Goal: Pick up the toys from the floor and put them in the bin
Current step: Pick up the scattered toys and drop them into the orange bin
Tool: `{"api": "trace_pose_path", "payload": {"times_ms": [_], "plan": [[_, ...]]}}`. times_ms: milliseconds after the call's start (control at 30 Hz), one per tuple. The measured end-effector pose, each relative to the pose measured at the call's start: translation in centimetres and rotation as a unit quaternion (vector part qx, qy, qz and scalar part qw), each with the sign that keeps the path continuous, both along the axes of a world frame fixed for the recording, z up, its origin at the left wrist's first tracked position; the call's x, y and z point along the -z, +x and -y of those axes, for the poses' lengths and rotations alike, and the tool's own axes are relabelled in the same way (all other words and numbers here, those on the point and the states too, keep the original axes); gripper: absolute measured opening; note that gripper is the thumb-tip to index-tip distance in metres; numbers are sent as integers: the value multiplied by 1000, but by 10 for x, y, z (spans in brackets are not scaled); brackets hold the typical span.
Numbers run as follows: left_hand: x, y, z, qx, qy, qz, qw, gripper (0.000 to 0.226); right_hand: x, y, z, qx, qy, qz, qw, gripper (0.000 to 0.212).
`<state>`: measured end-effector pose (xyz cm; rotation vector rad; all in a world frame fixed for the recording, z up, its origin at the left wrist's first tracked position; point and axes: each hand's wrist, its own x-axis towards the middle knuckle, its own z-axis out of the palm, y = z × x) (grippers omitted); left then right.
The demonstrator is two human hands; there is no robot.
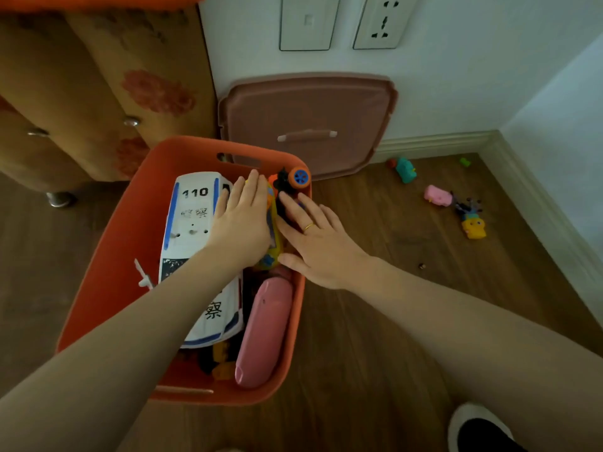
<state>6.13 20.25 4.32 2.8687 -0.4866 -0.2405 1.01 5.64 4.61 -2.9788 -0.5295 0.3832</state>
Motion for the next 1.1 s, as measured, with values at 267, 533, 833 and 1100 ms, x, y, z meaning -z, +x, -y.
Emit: {"api": "trace_pose_path", "payload": {"times_ms": [267,533,833,1100], "plan": [[2,-5,-3,76,86,39,993,74,-9,9,7,46,0,-64,997,60],[-33,8,37,195,-24,188,962,51,-30,33,47,128,54,32,990,58],[-15,14,173,230,-23,71,970,37,28,1,211,212,-25,-69,975,41],[53,10,254,226,34,-47,973,37,109,-38,336,272,-23,-243,931,28]]}}
